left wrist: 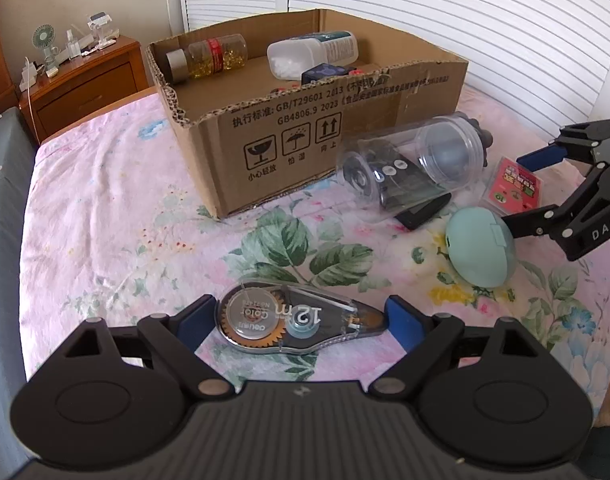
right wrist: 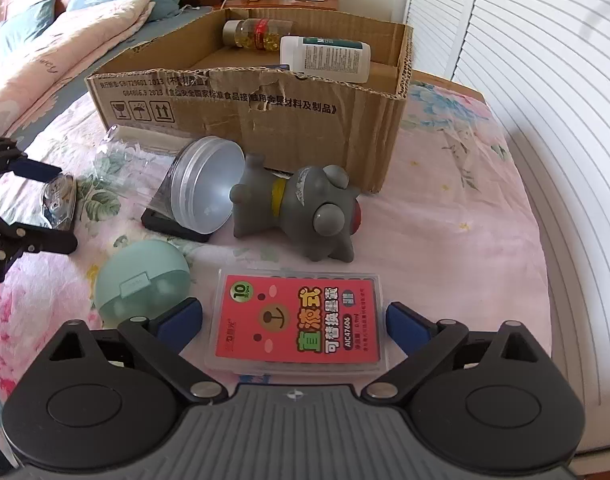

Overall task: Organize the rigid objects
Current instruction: 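Grasp tape dispenser with left tool while right tool grasps pink card pack, then carry tape dispenser into box with left tool while right tool carries card pack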

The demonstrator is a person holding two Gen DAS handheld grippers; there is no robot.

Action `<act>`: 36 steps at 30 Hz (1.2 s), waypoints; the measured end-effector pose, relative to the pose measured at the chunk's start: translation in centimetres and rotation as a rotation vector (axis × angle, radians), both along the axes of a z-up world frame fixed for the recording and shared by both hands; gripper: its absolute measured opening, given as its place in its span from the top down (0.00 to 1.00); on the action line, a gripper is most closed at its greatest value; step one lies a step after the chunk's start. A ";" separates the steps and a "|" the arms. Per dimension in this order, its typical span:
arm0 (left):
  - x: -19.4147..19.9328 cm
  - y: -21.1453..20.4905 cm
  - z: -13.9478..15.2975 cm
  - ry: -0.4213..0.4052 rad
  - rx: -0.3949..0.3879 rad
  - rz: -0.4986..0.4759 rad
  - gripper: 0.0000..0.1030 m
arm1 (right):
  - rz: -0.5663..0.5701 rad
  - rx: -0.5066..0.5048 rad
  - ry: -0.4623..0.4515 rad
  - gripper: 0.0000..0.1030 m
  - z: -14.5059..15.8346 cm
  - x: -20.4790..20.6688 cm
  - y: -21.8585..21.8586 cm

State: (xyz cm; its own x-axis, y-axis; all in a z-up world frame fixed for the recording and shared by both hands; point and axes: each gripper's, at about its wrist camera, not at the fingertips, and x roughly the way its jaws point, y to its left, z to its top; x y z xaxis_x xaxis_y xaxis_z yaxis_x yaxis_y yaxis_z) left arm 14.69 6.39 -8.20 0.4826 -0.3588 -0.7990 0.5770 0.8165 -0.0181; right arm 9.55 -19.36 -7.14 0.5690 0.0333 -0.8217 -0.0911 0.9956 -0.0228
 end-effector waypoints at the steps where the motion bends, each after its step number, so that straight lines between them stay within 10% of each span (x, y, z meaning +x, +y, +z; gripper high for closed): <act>1: 0.0 0.0 0.0 0.002 0.003 0.002 0.13 | 0.002 0.001 0.003 0.07 0.1 0.0 0.1; 36: -2.4 -1.7 8.8 -0.057 0.019 -0.011 0.14 | 0.158 -0.021 -0.093 0.09 7.3 -2.3 0.7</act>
